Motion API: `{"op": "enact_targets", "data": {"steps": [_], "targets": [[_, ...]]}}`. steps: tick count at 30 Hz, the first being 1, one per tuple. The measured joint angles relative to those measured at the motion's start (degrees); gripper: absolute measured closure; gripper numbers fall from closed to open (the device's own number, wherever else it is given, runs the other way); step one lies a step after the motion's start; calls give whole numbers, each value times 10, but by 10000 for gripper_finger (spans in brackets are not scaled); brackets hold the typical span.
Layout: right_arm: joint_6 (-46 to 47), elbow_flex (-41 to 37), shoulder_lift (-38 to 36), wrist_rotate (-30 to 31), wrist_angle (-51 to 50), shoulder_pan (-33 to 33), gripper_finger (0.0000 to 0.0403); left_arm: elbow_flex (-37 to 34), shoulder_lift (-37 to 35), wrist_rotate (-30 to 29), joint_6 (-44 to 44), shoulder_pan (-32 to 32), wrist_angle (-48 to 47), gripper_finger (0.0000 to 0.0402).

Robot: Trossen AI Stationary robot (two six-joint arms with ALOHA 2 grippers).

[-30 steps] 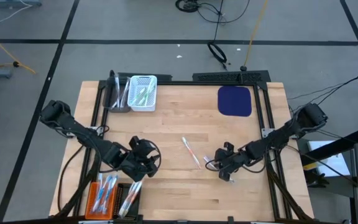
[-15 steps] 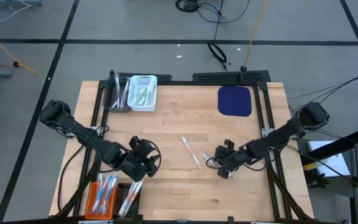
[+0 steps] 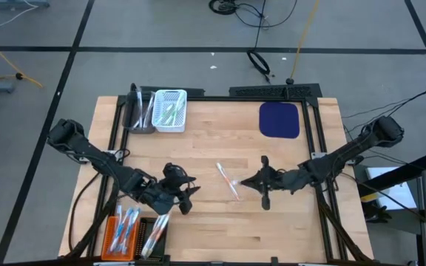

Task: Pick & Place Toothbrushes
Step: Put the violet toothbrush into the gray bin

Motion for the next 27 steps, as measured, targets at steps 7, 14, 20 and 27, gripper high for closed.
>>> {"op": "enact_targets", "data": {"steps": [7,14,20,27], "targets": [[-103,0,-4,-2,155,-9,403,0,0,-7,175,11,173,227],[-140,0,0,-2,220,-20,403,0,0,2,281,43,250,227],[-171,0,22,-3,269,-24,403,0,55,66,325,82,350,227],[-175,0,24,-3,260,-26,403,0,130,125,344,105,459,227]]}}
